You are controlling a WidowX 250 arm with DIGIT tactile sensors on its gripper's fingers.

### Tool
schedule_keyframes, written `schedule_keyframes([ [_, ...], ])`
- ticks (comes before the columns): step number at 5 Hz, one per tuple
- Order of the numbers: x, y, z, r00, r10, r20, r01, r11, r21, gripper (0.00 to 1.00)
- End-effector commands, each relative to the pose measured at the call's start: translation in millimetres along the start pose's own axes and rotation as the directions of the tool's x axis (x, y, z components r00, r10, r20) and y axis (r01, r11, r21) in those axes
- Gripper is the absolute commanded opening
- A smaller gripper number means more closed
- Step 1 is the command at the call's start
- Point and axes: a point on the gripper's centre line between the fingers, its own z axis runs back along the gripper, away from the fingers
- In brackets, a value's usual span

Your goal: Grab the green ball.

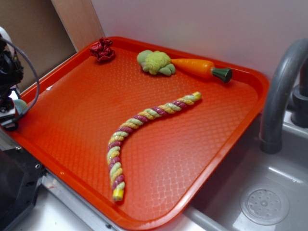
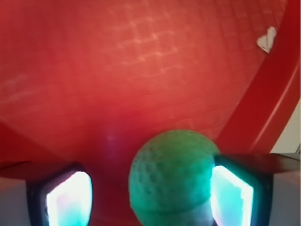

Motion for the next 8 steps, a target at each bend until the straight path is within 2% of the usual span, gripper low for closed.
schedule_keyframes([
  [1,-9.4,1.7,-8.0,0.996,0.076,-0.041,-0.075,0.997,0.018,0.00],
  [2,-3.1,-1.6,8.8,0.996,0.085,0.003,-0.085,0.996,0.004,0.00],
  [3,20.8,-8.3,57.6,0.977,0.186,0.105,-0.183,0.982,-0.035,0.00],
  [4,48.4,-10.3,112.1,0.943,0.280,0.178,-0.267,0.959,-0.096,0.00],
  [5,65.4,-7.3,145.2,0.913,0.348,0.211,-0.327,0.936,-0.130,0.00],
  [6,84.6,-10.7,180.0,0.884,0.420,0.206,-0.400,0.907,-0.133,0.00],
  [8,91.1,-12.9,199.4,0.850,0.472,0.233,-0.448,0.881,-0.150,0.00],
])
